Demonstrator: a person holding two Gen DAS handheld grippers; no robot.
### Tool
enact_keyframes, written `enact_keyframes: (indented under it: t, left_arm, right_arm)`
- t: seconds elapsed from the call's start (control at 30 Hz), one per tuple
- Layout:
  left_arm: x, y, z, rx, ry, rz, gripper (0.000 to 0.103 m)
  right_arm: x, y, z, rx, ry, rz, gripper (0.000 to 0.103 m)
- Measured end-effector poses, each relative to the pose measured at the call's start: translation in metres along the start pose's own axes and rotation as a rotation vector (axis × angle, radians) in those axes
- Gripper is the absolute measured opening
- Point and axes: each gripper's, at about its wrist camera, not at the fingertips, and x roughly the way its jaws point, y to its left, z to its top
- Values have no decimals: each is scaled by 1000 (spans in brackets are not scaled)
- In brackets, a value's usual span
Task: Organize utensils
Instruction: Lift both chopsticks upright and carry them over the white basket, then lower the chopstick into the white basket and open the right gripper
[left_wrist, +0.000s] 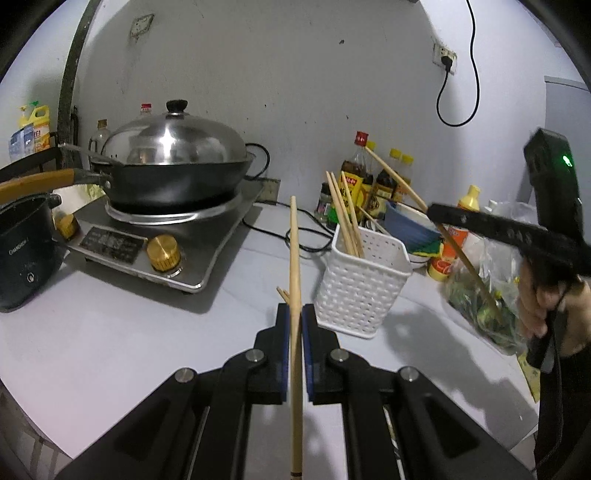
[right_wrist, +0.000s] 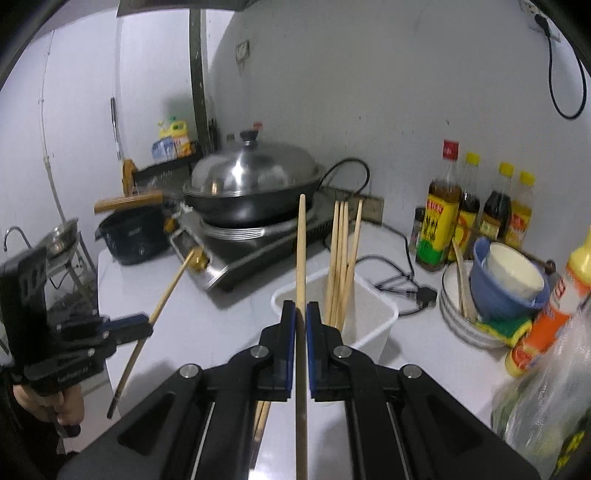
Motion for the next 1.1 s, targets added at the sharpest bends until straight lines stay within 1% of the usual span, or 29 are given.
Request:
enact_keyframes:
  t: [0.1, 0.2, 0.27, 0.33, 0.5, 0.63, 0.7, 0.8, 0.93, 1.1]
  left_arm:
    - [-3, 4, 3, 6, -21, 13, 6]
    - [-2, 14, 5, -7, -25, 21, 6]
    - [-1, 21, 6, -16, -27, 30, 6]
    - [0, 30, 7, -26, -33, 39, 6]
    - [3, 49, 8, -45, -41, 50, 6]
    - [13, 62, 11, -71, -30, 32, 5]
    - [16, 65, 14, -79, -34, 24, 5]
    - [19, 66, 18, -83, -41, 12, 5]
    - [20, 65, 23, -83, -48, 8, 5]
    - [19, 59, 27, -74, -54, 9, 5]
  right_arm:
    - [10, -6, 20, 19, -19, 2, 5]
    - [24, -9, 37, 30, -37, -3, 5]
    - [36, -12, 46, 56, -45, 9, 5]
    - [46, -16, 51, 82, -45, 26, 5]
    - [77, -17, 61, 100, -32, 17, 5]
    - [98, -21, 64, 106, -25, -9, 5]
    - [107, -25, 65, 103, -25, -35, 5]
    - [118, -32, 64, 113, -16, -51, 5]
    - [133, -40, 56, 127, -5, -45, 5]
    - [144, -43, 42, 134, 18, -64, 5]
